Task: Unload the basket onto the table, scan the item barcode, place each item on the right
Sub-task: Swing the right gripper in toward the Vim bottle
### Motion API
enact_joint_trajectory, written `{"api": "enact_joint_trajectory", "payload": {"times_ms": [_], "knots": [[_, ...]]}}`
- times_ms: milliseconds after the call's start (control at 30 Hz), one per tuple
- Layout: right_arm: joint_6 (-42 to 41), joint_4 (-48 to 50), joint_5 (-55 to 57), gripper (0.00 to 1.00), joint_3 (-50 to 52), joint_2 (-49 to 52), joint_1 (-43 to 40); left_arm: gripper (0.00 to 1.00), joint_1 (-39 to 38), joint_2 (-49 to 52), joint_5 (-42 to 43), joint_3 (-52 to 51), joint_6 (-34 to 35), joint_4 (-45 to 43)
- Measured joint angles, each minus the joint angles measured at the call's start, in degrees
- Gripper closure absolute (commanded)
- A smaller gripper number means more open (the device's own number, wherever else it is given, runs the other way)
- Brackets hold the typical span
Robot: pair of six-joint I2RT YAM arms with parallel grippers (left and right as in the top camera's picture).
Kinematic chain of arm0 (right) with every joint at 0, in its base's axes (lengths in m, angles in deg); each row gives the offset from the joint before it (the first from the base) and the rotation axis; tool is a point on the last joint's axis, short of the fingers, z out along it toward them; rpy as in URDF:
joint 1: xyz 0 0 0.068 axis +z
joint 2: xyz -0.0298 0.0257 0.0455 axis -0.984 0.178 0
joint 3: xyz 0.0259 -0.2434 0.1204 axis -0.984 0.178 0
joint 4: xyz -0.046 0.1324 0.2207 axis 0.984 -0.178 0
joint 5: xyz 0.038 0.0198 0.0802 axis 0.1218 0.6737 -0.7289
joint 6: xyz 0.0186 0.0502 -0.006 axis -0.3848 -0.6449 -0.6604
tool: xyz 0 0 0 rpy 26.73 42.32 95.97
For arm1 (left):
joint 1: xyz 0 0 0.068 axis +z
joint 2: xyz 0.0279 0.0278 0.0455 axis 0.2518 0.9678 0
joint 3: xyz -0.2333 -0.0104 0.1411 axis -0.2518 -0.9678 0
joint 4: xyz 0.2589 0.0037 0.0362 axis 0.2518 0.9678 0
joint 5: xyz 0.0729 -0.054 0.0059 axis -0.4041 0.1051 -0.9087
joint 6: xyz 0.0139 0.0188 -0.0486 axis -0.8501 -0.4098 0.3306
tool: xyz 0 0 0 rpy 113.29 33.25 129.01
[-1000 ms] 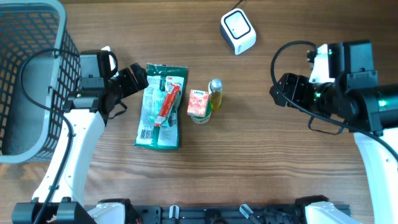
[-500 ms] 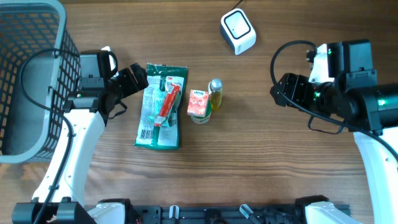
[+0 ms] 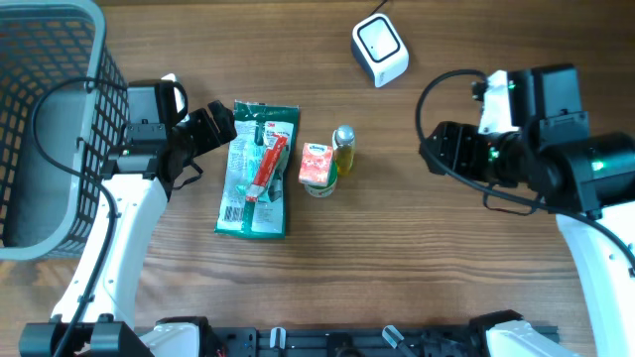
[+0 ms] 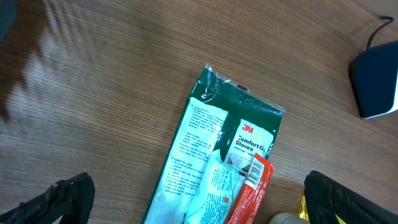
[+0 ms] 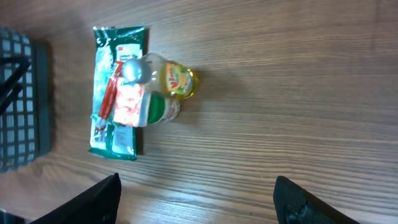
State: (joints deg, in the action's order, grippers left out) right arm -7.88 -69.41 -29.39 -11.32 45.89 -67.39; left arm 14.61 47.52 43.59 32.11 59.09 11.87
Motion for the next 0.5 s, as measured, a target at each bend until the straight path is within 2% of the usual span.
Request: {"api": "enact_joint_trajectory", "payload": {"times_ms": [300,500], "knots": [[-3.74,4.59,4.52,0.19,0.00,6.86,11.26,0.00,0.00,0.00,0.00,0.00,0.00,0.00],[-5.73,10.16,9.18,0.17,0.00,14.12,14.23,0.00,0.00,0.00,0.00,0.00,-0.02,0.00]]}}
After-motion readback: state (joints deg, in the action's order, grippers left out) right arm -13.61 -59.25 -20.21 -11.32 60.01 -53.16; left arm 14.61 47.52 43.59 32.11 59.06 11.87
